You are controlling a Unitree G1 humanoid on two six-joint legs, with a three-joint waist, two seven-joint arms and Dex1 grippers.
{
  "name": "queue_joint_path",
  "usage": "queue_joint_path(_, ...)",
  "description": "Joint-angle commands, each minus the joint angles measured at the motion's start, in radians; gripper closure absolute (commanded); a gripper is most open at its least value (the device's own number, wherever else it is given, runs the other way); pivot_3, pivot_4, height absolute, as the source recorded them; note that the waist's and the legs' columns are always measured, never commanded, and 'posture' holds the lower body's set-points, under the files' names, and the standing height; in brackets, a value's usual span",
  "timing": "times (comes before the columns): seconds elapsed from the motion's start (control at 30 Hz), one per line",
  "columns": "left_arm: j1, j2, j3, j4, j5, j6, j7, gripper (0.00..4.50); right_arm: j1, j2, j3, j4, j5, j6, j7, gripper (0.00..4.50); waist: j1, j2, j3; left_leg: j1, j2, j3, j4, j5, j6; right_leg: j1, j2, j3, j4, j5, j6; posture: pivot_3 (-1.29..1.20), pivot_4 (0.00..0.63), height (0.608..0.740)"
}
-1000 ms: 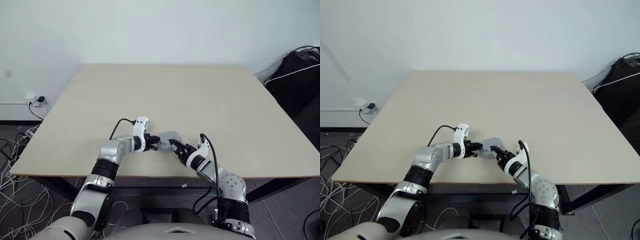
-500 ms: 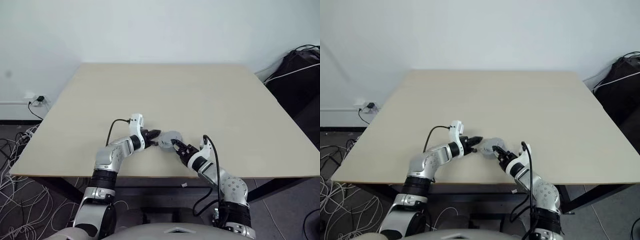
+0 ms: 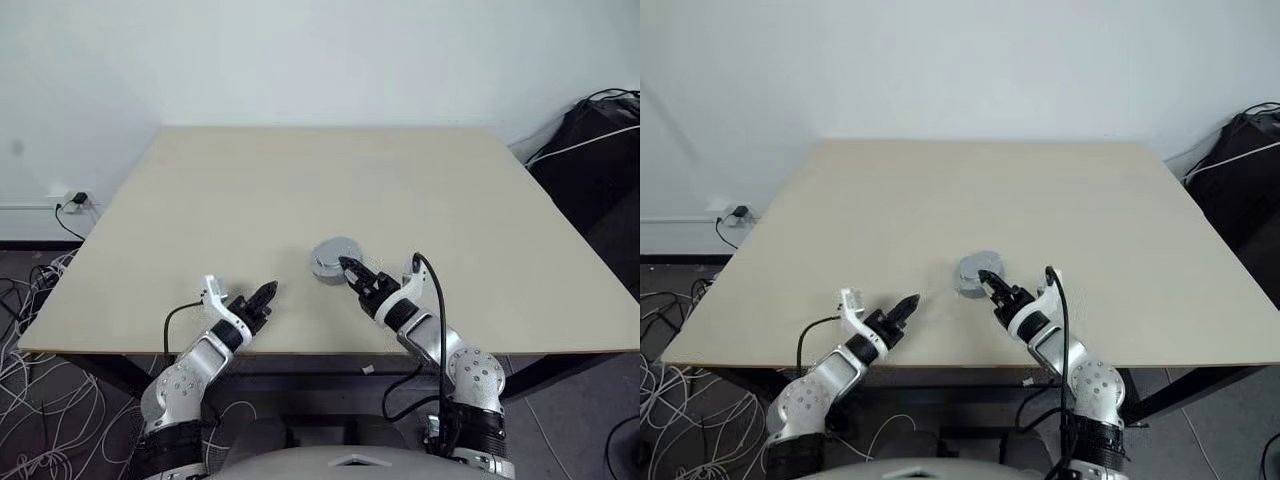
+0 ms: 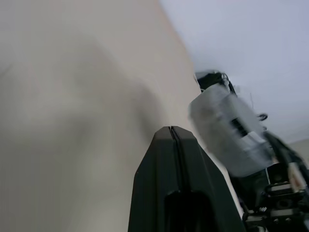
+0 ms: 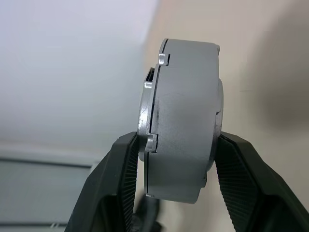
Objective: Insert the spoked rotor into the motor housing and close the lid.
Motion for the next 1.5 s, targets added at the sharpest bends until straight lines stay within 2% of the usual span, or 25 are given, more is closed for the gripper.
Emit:
queue_joint_path(0.03,0.023,-0.043,0.029,-0.044,-0.127,0.027,0.0,3.93,-0.056,0.058,0.03,-0.073,0.081,-0.012,-0.003,2.4,0.0,-0.001,0.001,0.0,0.0,0.0,0.0,0.0,0.0,0.0,0.0,0.0,0.0,0.0,0.0,0.0,0.0,0.74)
queue_joint_path(0.2,0.057,-0.064,0.053,-0.055,-0.299,0.06,0.002,2.32,-0.065,0.042,0.058,-0.069,0.102,-0.017,-0.016,2.4,-0.001,-0.001,0.001,0.0,0.0,0.0,0.0,0.002,0.002,0.0,0.001,0.0,0.0,0.0,0.0,0.0,0.0,0.74)
queue_joint_path(0.43,0.102,-0.052,0.039,-0.033,-0.45,0.085,-0.036,0.03,-0.058,0.03,0.074,-0.053,0.117,-0.011,-0.014,2.4,-0.001,-0.002,0.002,0.0,0.0,0.0,0.0,0.004,-0.001,0.0,0.002,0.0,0.0,0.0,0.0,0.0,0.0,0.74)
queue_joint_path(0.73,0.14,-0.094,-0.013,-0.002,-0.524,0.074,-0.002,0.03,-0.028,0.017,0.099,-0.035,0.164,0.058,-0.011,2.4,-0.002,-0.003,0.002,0.0,0.001,0.0,0.0,0.005,0.0,0.001,0.003,0.001,0.0,-0.001,-0.001,0.0,0.0,0.74)
queue_joint_path(1.5,0.143,-0.066,-0.084,-0.023,-0.619,0.043,0.049,0.03,0.006,-0.016,0.142,0.019,0.281,0.163,-0.037,2.4,-0.001,-0.004,0.003,0.001,0.002,0.0,0.0,0.002,-0.001,0.0,0.003,0.001,-0.001,-0.001,-0.001,0.0,0.0,0.74)
